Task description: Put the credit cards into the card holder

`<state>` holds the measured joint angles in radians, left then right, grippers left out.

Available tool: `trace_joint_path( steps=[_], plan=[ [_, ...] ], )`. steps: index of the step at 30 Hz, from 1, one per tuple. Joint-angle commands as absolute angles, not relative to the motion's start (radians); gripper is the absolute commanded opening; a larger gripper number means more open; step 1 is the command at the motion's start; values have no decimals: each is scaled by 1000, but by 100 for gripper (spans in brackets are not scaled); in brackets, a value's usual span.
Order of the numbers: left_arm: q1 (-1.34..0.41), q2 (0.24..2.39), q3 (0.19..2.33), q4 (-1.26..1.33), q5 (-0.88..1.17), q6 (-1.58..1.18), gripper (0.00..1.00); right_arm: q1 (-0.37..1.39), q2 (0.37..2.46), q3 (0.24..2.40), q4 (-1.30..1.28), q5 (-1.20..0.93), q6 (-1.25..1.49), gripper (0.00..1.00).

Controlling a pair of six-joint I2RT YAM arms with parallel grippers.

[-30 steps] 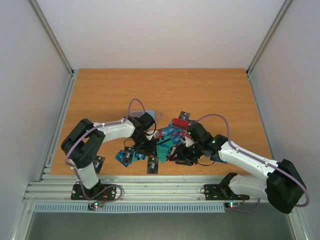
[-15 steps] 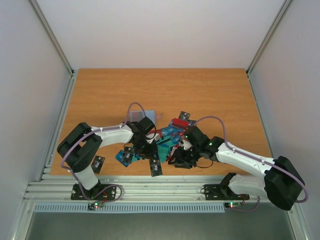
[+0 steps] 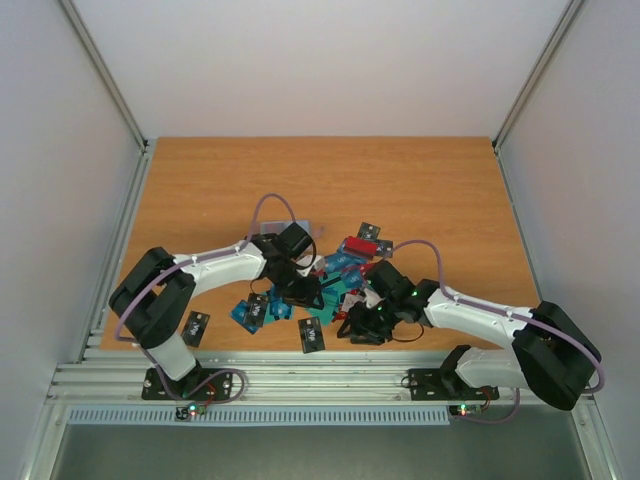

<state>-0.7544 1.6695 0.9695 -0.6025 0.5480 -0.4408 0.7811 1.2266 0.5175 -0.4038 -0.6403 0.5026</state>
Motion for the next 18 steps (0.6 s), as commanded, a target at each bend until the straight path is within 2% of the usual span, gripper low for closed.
trace_joint_path(
  steps=[1, 18],
  plan=[
    [-760, 1694, 993, -619, 538, -413, 40, 793, 1240, 499, -360, -643, 517, 43],
    [-795, 1775, 953, -565, 554, -419, 40, 795, 1250, 490, -352, -640, 516, 43]
  ],
)
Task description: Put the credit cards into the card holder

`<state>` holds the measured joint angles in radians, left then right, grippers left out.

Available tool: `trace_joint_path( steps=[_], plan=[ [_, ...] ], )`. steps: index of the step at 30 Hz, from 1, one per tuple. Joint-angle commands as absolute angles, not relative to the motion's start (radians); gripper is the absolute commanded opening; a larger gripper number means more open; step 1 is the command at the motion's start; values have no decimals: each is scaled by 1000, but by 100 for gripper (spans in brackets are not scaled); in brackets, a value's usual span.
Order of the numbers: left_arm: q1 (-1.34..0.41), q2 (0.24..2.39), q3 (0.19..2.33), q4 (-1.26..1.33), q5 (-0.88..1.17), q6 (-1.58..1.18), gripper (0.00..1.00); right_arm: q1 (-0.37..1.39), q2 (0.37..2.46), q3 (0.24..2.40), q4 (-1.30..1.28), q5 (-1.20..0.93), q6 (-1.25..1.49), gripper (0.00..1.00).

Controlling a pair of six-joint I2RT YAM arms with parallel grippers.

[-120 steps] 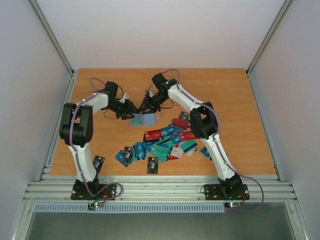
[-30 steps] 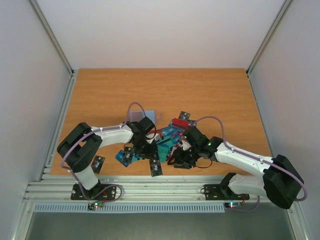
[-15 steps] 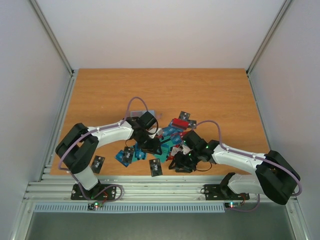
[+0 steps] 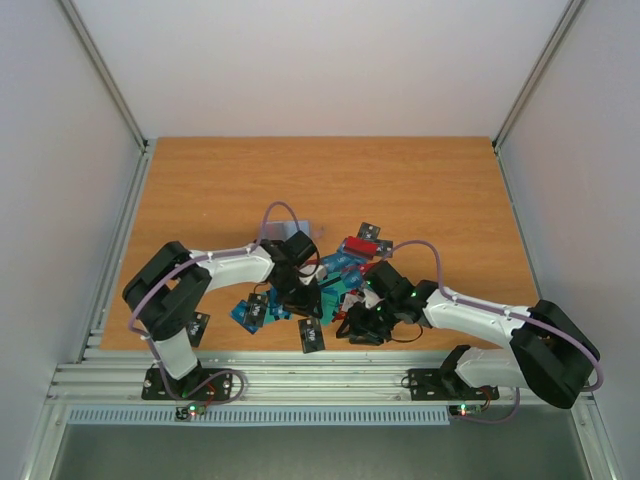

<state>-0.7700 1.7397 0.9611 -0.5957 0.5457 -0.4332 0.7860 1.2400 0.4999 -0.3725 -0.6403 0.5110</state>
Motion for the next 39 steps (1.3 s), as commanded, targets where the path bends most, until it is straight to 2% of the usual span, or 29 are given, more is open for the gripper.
trace_joint_path(
  steps=[1, 14, 23, 29, 39],
  plan=[
    [-802, 1780, 953, -561, 553, -419, 40, 795, 1251, 487, -351, -641, 517, 43],
    [-826, 1772, 962, -534, 561, -442, 40, 813, 1245, 465, -332, -647, 533, 45],
    [-826, 1623, 1030, -636, 515, -460, 40, 848, 1255, 453, -314, -646, 545, 49],
    [-825, 1547, 968, -686, 483, -452, 40, 877, 1260, 433, -266, -640, 572, 55],
    [-825, 1602, 879, -604, 510, -449, 39, 964, 1300, 383, -117, -594, 631, 55]
  ],
)
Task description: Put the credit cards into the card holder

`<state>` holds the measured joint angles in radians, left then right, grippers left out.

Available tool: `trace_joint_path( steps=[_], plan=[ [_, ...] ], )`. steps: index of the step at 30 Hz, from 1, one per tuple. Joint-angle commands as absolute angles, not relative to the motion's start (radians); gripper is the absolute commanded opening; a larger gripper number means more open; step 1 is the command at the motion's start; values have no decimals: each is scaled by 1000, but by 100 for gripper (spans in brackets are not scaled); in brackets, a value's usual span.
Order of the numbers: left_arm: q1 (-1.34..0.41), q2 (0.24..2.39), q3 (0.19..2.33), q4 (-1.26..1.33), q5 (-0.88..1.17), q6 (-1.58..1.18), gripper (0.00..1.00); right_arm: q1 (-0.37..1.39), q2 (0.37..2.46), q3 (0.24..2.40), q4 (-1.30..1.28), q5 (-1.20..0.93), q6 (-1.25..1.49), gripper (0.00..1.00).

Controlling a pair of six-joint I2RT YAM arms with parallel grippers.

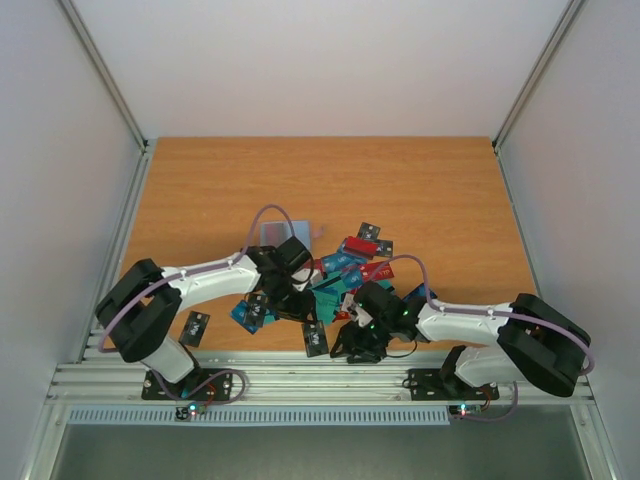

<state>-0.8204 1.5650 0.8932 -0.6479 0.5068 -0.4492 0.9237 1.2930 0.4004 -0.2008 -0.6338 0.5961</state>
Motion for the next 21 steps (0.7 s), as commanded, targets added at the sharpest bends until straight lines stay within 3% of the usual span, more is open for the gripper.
trace_joint_path(
  steps=[1, 21],
  plan=[
    [-825, 1613, 878, -591, 514, -452, 39, 973, 1303, 380, -107, -586, 632, 55],
    [-888, 1722, 874, -544, 524, -474, 39, 1060, 1379, 363, 103, -458, 650, 55]
  ],
)
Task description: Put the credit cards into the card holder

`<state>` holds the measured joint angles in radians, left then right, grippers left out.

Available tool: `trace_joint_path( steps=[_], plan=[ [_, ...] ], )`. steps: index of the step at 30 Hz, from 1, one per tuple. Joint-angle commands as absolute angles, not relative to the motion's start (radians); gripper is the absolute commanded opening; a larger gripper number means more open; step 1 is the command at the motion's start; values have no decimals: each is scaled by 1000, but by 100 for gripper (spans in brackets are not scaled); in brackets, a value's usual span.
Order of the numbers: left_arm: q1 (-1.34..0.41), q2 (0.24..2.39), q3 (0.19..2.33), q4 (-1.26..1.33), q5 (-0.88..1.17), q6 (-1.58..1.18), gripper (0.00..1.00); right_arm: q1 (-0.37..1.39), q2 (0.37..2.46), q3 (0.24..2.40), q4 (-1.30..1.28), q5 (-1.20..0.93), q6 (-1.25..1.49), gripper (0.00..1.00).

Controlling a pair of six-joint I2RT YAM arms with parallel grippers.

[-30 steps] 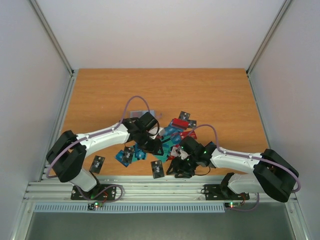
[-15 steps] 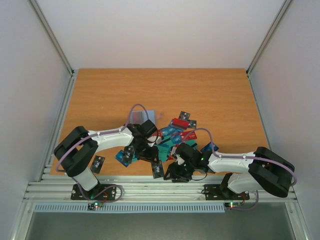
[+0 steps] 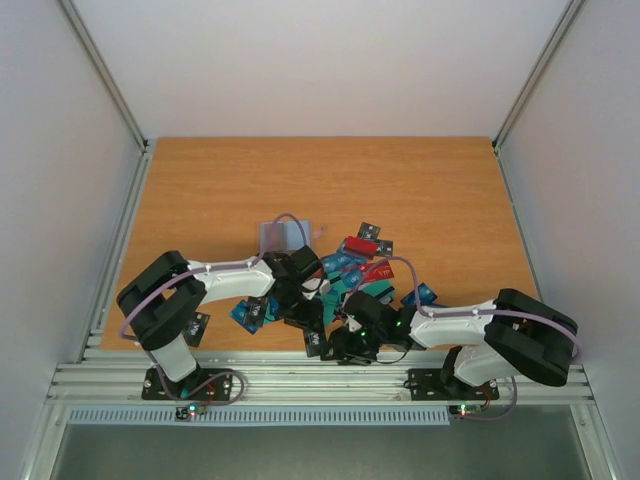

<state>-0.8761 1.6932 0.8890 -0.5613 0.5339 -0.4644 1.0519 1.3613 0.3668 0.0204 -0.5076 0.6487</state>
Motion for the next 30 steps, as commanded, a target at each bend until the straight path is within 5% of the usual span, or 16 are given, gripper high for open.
trace_joint_path(
  steps=[1, 14, 30],
  plan=[
    [-888, 1718, 870, -540, 526, -476, 39, 1060, 1384, 366, 110, -457, 650, 55],
    [-890, 1695, 819, -518, 538, -490, 39, 1060, 1449, 406, 187, -428, 641, 51],
    [-890, 1683, 768, -468, 555, -513, 39, 1060, 1467, 379, 262, -346, 669, 34]
  ],
)
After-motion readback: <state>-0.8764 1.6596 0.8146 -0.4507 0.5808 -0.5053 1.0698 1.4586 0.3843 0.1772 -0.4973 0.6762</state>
